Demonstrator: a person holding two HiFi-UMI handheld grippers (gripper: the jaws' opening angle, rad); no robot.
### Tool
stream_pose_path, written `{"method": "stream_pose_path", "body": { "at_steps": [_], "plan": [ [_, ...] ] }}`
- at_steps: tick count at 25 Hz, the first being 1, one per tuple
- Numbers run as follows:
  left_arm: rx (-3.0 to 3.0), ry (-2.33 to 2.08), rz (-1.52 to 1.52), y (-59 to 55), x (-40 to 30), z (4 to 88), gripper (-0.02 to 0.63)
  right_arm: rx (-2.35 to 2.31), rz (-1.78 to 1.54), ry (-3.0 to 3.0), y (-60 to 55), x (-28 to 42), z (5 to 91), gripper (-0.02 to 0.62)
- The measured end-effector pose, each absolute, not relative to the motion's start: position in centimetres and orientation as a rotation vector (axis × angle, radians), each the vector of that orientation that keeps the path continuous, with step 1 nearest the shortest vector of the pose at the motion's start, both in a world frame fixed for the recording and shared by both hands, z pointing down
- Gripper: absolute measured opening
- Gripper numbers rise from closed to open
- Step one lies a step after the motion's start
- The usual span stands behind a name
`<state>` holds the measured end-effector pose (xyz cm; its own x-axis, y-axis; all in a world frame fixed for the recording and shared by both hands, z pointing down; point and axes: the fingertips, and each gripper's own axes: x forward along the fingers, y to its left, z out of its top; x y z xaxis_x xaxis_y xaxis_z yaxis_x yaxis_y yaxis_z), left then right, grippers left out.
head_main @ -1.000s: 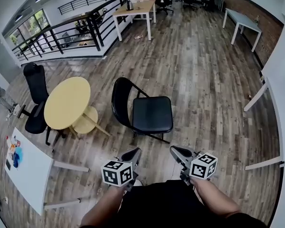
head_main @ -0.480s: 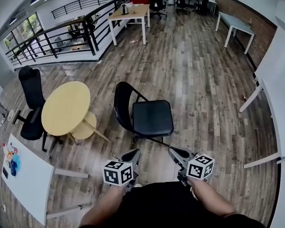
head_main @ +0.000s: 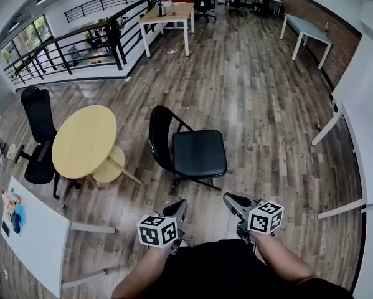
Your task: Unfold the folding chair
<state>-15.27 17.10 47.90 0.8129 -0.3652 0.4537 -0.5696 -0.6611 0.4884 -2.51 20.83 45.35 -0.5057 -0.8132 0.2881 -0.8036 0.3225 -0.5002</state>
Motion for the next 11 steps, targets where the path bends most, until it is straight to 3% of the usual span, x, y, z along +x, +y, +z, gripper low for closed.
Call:
{"method": "stream_pose_path", "body": {
  "at_steps": [11],
  "plan": [
    [2.371, -0.684, 0.433, 16.9, -15.6, 47.4, 0.008, -1.502, -0.954, 2.583, 20.4, -4.1, 45.2, 0.005]
  ]
}}
